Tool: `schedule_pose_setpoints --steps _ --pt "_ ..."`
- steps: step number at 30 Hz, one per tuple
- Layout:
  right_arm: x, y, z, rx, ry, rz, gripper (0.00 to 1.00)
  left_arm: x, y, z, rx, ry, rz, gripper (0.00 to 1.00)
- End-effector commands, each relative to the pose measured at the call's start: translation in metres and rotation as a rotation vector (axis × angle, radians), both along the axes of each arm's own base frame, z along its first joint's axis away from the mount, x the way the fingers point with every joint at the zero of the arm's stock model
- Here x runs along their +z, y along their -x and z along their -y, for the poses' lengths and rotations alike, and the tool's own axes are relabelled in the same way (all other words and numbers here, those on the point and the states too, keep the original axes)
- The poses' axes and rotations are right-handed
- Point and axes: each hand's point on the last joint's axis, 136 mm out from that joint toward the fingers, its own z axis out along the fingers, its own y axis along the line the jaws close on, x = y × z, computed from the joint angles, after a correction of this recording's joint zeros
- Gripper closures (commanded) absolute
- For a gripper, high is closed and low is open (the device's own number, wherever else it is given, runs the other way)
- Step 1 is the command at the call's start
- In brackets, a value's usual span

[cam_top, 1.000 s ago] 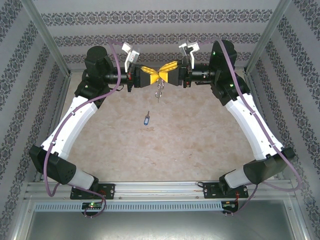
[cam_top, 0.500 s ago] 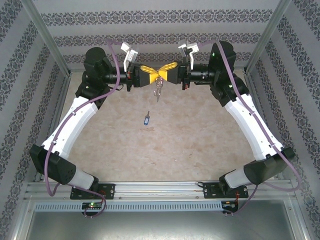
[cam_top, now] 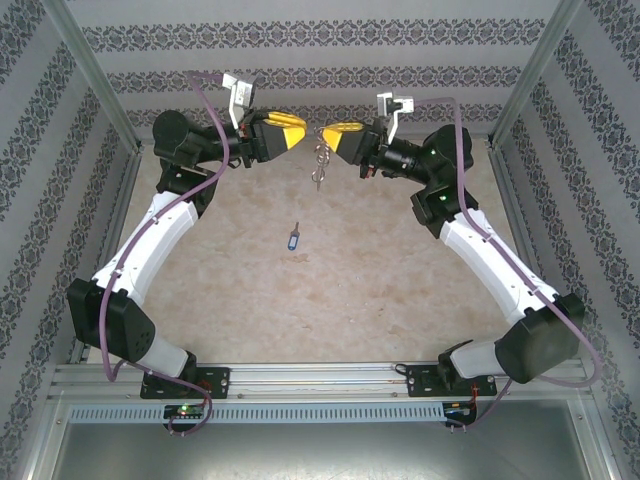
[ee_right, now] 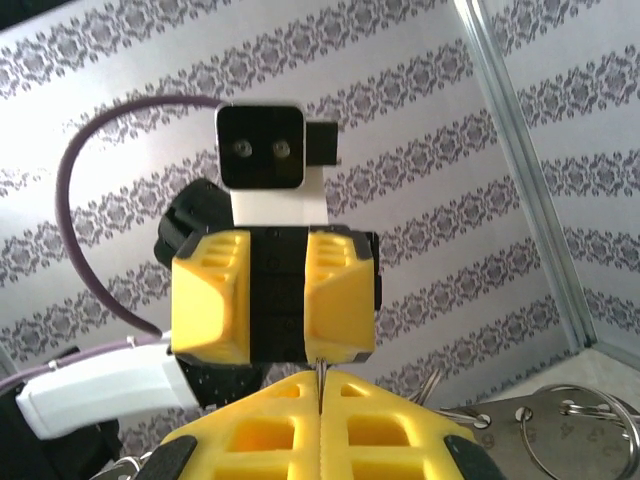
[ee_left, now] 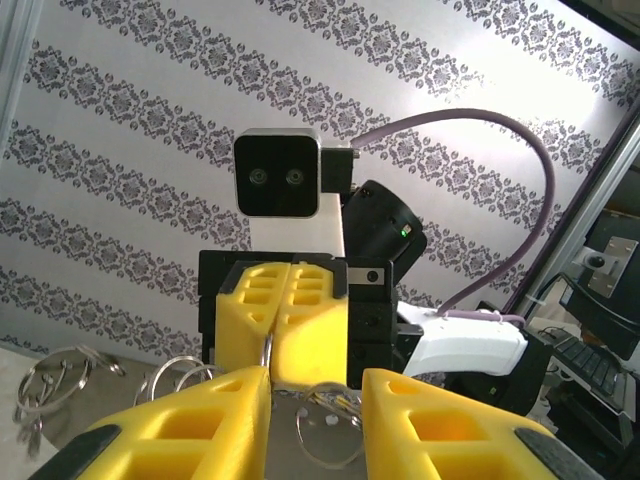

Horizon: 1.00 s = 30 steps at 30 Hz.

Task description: Put the keys on the keyring

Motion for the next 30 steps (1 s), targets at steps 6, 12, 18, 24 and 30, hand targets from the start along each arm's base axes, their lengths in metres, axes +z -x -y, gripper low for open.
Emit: schedule_pose_setpoints --steps 6,12,18,24,30 --pt "0.043 0.020 0.013 0.011 -0.139 0.117 1.00 0.010 0.005 0.004 0.022 -0.017 0.067 0.76" --pt "0.042 0.020 0.011 0.009 -0.152 0.118 1.00 0.018 0.008 0.015 0.000 -0.001 0.092 0.80" --pt "0.042 0.023 0.008 0.022 -0.162 0.119 1.00 0.025 0.018 0.023 -0.032 0.003 0.104 0.81" --pt "0.041 0.026 0.006 0.035 -0.160 0.116 1.00 0.027 0.021 0.032 -0.050 0.017 0.109 0.82" --pt "0.041 0.032 0.005 0.049 -0.150 0.116 1.00 0.034 0.022 0.034 -0.054 0.034 0.124 0.89"
